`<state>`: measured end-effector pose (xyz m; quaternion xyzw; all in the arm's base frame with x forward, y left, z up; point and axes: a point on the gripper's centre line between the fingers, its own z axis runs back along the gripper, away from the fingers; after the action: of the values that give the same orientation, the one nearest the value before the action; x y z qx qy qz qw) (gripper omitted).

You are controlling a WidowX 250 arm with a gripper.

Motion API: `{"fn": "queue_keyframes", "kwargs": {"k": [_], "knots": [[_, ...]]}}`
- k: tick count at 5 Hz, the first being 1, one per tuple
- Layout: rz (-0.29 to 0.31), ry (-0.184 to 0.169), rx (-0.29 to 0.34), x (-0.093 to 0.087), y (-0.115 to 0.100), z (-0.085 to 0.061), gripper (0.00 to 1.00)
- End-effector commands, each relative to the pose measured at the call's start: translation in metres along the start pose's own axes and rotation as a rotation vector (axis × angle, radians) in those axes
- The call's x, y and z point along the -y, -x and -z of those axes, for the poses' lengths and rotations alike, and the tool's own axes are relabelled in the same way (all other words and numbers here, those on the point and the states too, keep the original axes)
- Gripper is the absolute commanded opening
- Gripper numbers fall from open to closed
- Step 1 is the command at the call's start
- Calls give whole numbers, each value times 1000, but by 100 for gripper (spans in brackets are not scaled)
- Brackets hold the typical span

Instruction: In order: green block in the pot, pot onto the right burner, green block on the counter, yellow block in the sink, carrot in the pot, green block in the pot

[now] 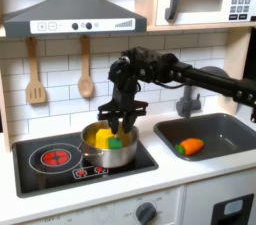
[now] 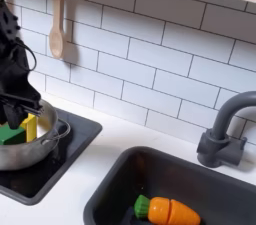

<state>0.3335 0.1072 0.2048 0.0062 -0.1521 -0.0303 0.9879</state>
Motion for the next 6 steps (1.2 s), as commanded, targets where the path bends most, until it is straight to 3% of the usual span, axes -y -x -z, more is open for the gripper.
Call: {"fn": "queue_keyframes", "kwargs": {"k": [1, 3, 5, 6], "knots": [[88, 49, -54, -13, 3, 4, 100], [157, 59, -41, -17, -4, 13, 100], [166, 68, -45, -9, -1, 18, 100], [157, 81, -64, -6, 5, 28, 100]]}}
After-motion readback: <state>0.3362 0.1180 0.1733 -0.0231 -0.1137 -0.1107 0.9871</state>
